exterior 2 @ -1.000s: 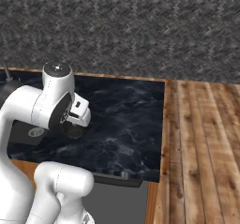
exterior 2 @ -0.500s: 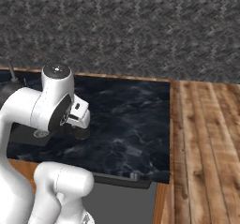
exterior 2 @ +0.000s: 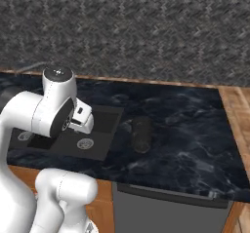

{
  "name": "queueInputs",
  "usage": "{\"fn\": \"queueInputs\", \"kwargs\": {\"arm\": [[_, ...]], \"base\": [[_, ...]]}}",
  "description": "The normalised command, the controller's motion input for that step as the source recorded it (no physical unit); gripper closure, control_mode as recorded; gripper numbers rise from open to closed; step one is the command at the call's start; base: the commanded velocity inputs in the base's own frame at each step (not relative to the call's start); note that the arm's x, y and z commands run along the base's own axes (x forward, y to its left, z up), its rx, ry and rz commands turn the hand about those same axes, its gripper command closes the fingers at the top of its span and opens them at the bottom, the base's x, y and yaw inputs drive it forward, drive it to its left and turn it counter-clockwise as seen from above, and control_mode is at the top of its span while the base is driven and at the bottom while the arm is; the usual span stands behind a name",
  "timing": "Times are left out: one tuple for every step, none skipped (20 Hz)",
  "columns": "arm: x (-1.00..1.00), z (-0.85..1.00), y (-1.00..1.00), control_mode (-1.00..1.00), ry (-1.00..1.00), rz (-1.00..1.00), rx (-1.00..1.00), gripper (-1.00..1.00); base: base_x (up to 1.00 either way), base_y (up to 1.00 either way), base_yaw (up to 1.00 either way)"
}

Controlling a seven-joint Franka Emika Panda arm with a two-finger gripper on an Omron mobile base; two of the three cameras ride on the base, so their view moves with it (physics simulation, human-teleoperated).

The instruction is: Turn on the sink faucet and place the jug under the water for a few seconds to fill it up.

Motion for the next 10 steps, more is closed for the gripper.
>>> {"fn": "queueInputs", "kwargs": {"arm": [[0.0, 0.0, 0.0, 1.0, 0.0, 0.0, 0.0, -1.0], [0.0, 0.0, 0.0, 1.0, 0.0, 0.0, 0.0, -1.0], [0.0, 0.0, 0.0, 1.0, 0.0, 0.0, 0.0, -1.0], [0.0, 0.0, 0.0, 1.0, 0.0, 0.0, 0.0, -1.0], [0.0, 0.0, 0.0, 1.0, 0.0, 0.0, 0.0, -1.0], [0.0, 0.0, 0.0, 1.0, 0.0, 0.0, 0.0, -1.0], [0.0, 0.0, 0.0, 1.0, 0.0, 0.0, 0.0, -1.0], [0.0, 0.0, 0.0, 1.0, 0.0, 0.0, 0.0, -1.0], [0.0, 0.0, 0.0, 1.0, 0.0, 0.0, 0.0, -1.0], [0.0, 0.0, 0.0, 1.0, 0.0, 0.0, 0.0, -1.0]], "base": [[0.03, 0.81, 0.0], [0.05, 0.74, 0.0], [0.08, 0.69, 0.0], [0.09, 0.65, 0.0], [0.09, 0.59, 0.0], [0.09, 0.54, 0.0], [0.09, 0.5, 0.0], [0.1, 0.45, 0.0], [0.11, 0.39, 0.0], [0.11, 0.36, 0.0]]}}
